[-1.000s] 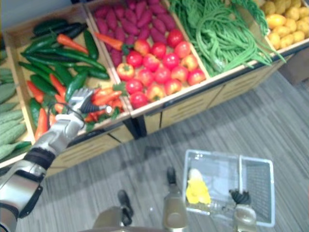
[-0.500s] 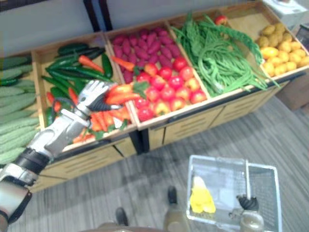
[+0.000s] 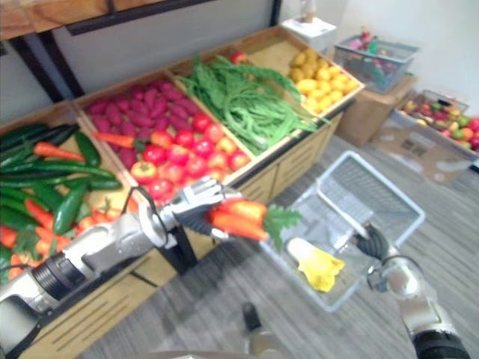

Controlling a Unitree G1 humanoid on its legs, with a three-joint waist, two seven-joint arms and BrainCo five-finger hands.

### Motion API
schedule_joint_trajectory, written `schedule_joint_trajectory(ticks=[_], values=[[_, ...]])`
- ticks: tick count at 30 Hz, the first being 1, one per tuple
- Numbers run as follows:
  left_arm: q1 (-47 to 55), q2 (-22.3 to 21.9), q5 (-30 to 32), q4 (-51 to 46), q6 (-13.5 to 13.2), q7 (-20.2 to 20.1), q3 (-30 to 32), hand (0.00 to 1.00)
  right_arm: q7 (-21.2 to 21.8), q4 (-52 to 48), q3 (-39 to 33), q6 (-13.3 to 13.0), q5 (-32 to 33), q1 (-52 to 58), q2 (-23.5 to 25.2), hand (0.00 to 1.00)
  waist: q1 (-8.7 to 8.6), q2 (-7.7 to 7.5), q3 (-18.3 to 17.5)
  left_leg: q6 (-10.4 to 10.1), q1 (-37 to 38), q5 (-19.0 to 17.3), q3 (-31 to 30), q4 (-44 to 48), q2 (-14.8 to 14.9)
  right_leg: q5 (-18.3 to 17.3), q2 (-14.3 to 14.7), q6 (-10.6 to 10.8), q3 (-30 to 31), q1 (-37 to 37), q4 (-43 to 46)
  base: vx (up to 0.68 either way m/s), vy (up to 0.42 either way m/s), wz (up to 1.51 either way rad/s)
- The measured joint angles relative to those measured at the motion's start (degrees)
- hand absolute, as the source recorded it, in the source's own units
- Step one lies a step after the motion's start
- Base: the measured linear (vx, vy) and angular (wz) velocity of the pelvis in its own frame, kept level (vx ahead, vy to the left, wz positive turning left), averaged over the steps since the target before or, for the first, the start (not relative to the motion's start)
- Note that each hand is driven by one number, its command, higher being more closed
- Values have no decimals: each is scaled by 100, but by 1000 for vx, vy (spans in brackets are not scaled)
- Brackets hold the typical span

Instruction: Pick vegetable in the basket

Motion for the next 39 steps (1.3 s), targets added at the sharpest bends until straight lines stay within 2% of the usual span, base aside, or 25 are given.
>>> schedule_joint_trajectory(ticks=[3, 5, 11, 13, 15, 16, 20, 23, 28, 34, 39], values=[[-11, -5, -243, -73, -70, -188, -321, 100, 233, -222, 524, -34, 120, -182, -122, 100, -3, 3, -1, -56, 130, -113, 457, 181, 38, 0, 101, 0, 286, -11, 68, -40, -7, -54], [-87, -70, -587, -126, -98, -347, -441, 100, 335, -417, 984, -77, 474, -365, -306, 100, -18, 8, 0, -81, 193, -290, 732, 428, 106, -1, 158, 1, 474, -26, 88, -63, -30, -41], [-329, -192, -672, -132, -144, -492, -865, 100, 543, -664, 1788, -231, 520, -1030, -672, 100, -84, 66, -29, -143, 332, -528, 1200, 805, 259, 3, 332, 11, 843, -44, 165, -47, -26, -38], [-331, -326, -672, -133, -218, -575, -879, 100, 562, -746, 2147, -368, 520, -1350, -854, 100, -167, 83, -42, -145, 408, -529, 1392, 835, 262, 3, 423, 11, 986, -97, 226, -18, -2, -39], [-331, -419, -673, -135, -228, -592, -884, 100, 565, -864, 2353, -429, 520, -1516, -1015, 100, -200, 115, -62, -151, 418, -532, 1567, 884, 282, 4, 485, 11, 1103, -173, 253, -10, -5, -34], [-332, -482, -673, -135, -228, -597, -887, 100, 569, -882, 2458, -438, 520, -1617, -1080, 100, -268, 150, -83, -154, 415, -535, 1644, 894, 308, 4, 521, 11, 1131, -204, 263, -8, -18, -27], [-348, -572, -680, -136, -231, -654, -977, 100, 618, -974, 2688, -433, 580, -1809, -1289, 100, -330, 189, -101, -189, 524, -551, 1962, 995, 428, 4, 707, 10, 1283, -230, 283, -4, -25, -29], [-347, -588, -700, -141, -274, -710, -1050, 100, 733, -1184, 2921, -433, 737, -1997, -1611, 100, -413, 214, -116, -206, 532, -544, 2127, 1008, 434, 6, 783, 12, 1404, -304, 291, -15, -30, -26], [-347, -781, -833, -142, -304, -785, -1122, 100, 797, -1545, 3090, -433, 849, -2241, -1833, 100, -524, 308, -161, -215, 633, -539, 2428, 1096, 468, 22, 897, -5, 1567, -320, 314, -9, -18, -22], [-345, -882, -818, -139, -308, -854, -1306, 100, 855, -1878, 3203, -439, 1198, -2356, -1863, 100, -623, 331, -155, -215, 700, -539, 2593, 1191, 502, 17, 979, -2, 1695, -329, 358, -25, -36, -13], [-345, -1117, -770, -93, -309, -937, -1509, 100, 1005, -1947, 3371, -439, 1201, -2350, -1863, 100, -627, 340, -149, -228, 694, -547, 2588, 1193, 541, -4, 982, 23, 1641, -329, 367, -43, -56, 4]])
